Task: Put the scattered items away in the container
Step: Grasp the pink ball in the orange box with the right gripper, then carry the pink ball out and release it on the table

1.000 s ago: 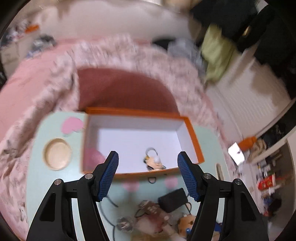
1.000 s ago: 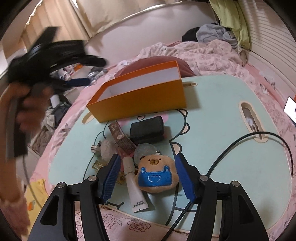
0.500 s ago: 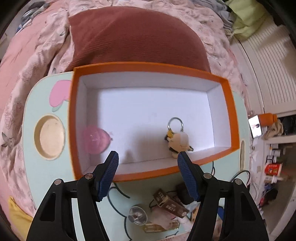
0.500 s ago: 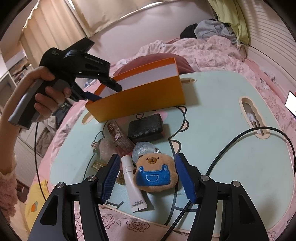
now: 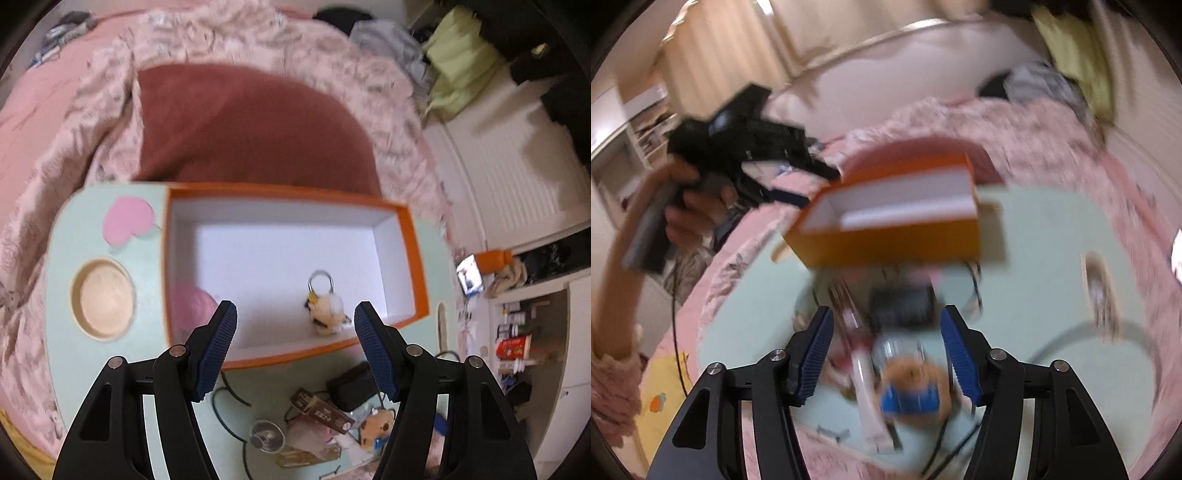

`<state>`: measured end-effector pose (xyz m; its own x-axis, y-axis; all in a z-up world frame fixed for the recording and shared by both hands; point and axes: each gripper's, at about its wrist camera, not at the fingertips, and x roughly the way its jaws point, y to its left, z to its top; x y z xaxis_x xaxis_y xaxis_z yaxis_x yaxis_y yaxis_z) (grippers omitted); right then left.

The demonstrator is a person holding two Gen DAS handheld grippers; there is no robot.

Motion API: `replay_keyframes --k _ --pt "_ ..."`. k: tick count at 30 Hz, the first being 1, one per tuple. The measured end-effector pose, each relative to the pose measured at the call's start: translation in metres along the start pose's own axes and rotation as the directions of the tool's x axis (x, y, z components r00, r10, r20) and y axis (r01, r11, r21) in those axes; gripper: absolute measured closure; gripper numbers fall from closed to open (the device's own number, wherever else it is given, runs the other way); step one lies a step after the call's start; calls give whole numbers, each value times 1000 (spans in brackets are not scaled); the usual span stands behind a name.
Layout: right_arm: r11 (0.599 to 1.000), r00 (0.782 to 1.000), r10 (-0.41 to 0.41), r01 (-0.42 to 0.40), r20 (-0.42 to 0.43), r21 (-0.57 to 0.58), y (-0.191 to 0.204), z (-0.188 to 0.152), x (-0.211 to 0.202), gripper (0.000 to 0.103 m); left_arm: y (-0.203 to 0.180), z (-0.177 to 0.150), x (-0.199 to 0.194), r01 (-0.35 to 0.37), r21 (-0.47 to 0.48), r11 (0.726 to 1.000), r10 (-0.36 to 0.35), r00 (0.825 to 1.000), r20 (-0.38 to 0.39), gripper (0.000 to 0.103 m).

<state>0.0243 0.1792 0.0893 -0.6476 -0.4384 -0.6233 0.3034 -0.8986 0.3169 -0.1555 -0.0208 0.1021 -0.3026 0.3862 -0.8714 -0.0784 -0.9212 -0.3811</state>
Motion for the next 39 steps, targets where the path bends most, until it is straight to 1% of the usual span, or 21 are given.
replay_keyframes --k 2,4,5,6,7,9,11,13,15,18,20,22,26,28,30,32,33,35,36,38,39 --pt "997 999 51 -51 -12 -53 4 37 3 47 9 0 -15 55 -2 999 -54 996 74 36" --pt "988 993 98 -104 -59 -111 10 72 17 57 18 1 -28 92 -9 996 -90 987 133 36" --pt "983 989 117 -129 -96 -131 13 87 27 59 22 1 -35 106 -10 994 -103 981 161 36" --pt "975 979 137 -159 -150 -152 16 102 42 65 26 3 -41 117 -10 993 -113 977 180 36" --pt "967 967 149 -186 -206 -174 22 114 58 65 29 4 -45 127 -10 992 -122 973 193 36" --pt "952 931 155 -230 -329 -203 34 127 94 68 34 4 -56 147 -3 989 -143 964 223 36" --pt "942 873 177 -284 -454 -178 43 132 134 68 36 2 -64 158 5 987 -154 958 241 36" --pt "945 820 185 -299 -542 -130 49 130 172 68 36 -1 -69 160 23 987 -161 957 241 36" --pt "950 792 171 -289 -586 -114 56 124 199 74 34 -6 -73 166 37 985 -170 955 243 36" --pt "959 772 151 -267 -617 -99 62 119 231 74 32 -15 -76 184 48 982 -190 952 238 37" --pt "960 762 151 -264 -629 -89 64 118 243 74 34 -20 -79 129 33 991 -134 958 254 37" --pt "959 754 158 -272 -637 -85 68 119 250 74 37 -24 -81 104 41 994 -111 957 269 37" --pt "961 731 132 -261 -670 -96 75 116 265 74 57 -29 -87 208 -8 978 -198 942 270 37" --pt "962 717 96 -244 -691 -120 76 107 270 74 64 -33 -94 225 -17 974 -210 932 294 37" --pt "961 708 88 -244 -700 -127 74 105 273 75 66 -36 -99 214 -14 977 -199 930 309 37" --pt "954 715 46 -239 -698 -182 80 104 274 77 69 -39 -103 204 -21 979 -187 929 318 37" --pt "948 724 1 -220 -689 -230 84 103 275 82 71 -41 -103 208 -25 978 -190 929 318 37" --pt "945 739 -103 -135 -666 -296 86 103 274 82 73 -43 -104 218 -28 975 -199 929 312 37" --pt "944 738 -132 -109 -662 -310 85 103 272 82 74 -45 -105 221 -28 975 -201 929 311 37" --pt "941 738 -162 -86 -655 -329 81 103 271 82 75 -47 -106 218 -28 975 -198 927 319 37" --pt "939 745 -170 -77 -645 -335 80 103 270 82 76 -48 -107 219 -29 975 -199 926 322 37"
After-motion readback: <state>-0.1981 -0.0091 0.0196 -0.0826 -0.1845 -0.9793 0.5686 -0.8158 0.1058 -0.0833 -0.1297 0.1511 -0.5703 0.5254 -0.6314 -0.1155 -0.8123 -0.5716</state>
